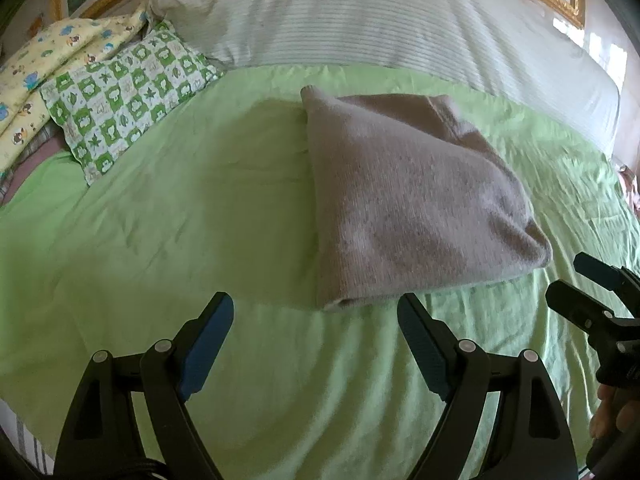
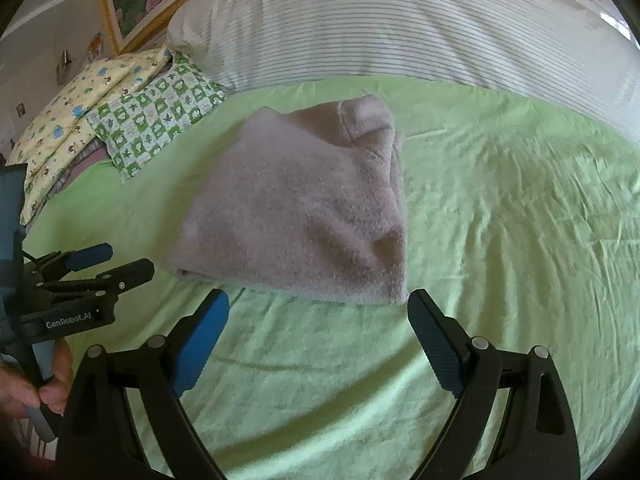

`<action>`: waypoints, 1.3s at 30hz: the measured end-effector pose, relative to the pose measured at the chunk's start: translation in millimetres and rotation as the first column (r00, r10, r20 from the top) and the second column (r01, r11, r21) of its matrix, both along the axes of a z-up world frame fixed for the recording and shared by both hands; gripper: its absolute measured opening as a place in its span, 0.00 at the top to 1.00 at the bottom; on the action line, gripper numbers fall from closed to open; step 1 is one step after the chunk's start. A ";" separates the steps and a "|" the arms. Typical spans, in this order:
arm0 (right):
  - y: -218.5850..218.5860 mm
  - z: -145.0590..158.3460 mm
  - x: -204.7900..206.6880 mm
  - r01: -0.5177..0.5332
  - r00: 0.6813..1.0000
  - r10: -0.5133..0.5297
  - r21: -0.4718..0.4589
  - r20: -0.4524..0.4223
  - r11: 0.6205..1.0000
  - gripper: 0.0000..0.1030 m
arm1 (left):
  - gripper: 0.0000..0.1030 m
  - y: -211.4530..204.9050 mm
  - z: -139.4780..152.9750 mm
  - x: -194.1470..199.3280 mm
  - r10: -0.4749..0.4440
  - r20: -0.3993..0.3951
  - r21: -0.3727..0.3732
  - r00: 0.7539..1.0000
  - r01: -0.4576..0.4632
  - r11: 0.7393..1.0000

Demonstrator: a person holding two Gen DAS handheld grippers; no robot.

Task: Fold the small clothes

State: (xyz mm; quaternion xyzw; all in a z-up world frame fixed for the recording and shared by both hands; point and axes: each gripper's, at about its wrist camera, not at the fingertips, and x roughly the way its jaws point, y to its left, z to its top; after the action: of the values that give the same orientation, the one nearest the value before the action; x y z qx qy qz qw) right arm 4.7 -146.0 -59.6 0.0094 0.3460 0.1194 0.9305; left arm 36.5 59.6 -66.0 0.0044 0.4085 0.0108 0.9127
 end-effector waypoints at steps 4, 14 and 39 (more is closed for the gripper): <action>3.2 -1.0 4.3 -0.004 1.000 0.004 -0.003 0.000 1.000 0.10 | 0.18 0.0 -1.1 3.1 0.005 0.003 -0.001 1.000 -0.005 1.000; 11.5 -0.8 14.5 -0.011 1.000 0.011 -0.006 -0.002 1.000 0.08 | 0.18 1.5 -1.9 7.8 0.005 0.002 -0.011 1.000 -0.005 1.000; 11.7 4.1 16.1 -0.009 1.000 0.009 0.007 0.009 1.000 0.07 | 0.18 -9.5 3.1 1.2 0.008 0.001 -0.035 1.000 -0.008 0.999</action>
State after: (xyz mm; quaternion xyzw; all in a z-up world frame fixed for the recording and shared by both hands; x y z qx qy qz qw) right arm 20.8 -134.3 -55.5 0.0104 0.3413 0.1249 0.9316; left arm 37.7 50.0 -62.9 -0.0131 0.4082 0.0075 0.9128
